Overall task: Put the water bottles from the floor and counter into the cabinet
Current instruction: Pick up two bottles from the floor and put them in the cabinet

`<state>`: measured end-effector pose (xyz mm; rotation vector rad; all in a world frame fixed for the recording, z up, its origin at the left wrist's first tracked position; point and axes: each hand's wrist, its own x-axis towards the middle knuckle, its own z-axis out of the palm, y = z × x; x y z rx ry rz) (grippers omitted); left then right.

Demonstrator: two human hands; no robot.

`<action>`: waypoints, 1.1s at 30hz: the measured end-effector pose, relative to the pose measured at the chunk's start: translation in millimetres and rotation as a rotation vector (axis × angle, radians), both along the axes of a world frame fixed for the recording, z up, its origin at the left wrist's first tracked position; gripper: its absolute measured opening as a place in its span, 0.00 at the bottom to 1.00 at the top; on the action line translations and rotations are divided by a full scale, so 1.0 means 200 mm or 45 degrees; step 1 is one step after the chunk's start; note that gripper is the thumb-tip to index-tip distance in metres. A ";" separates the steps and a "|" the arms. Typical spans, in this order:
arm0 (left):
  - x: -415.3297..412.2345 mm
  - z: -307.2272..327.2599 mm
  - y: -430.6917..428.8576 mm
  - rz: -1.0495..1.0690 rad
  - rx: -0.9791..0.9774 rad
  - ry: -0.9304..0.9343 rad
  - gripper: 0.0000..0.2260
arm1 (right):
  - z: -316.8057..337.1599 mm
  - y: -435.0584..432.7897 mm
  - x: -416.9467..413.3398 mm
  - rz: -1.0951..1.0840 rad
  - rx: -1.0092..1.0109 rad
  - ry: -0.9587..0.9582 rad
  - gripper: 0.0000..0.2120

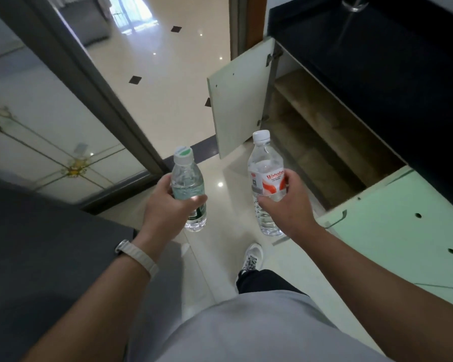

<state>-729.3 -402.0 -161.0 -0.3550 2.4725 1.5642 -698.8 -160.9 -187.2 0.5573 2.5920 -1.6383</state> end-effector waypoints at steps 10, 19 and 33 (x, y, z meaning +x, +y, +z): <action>-0.61 0.07 0.52 -0.210 -0.030 0.073 0.22 | 0.01 0.46 -0.42 -0.207 -0.068 0.011 0.30; -0.90 0.09 0.82 -0.443 -0.113 0.052 0.21 | -0.01 0.68 -0.47 -0.527 -0.042 -0.017 0.29; -1.64 -0.08 1.19 -1.013 -0.139 -0.030 0.23 | -0.09 0.70 -0.77 -1.052 -0.025 -0.173 0.28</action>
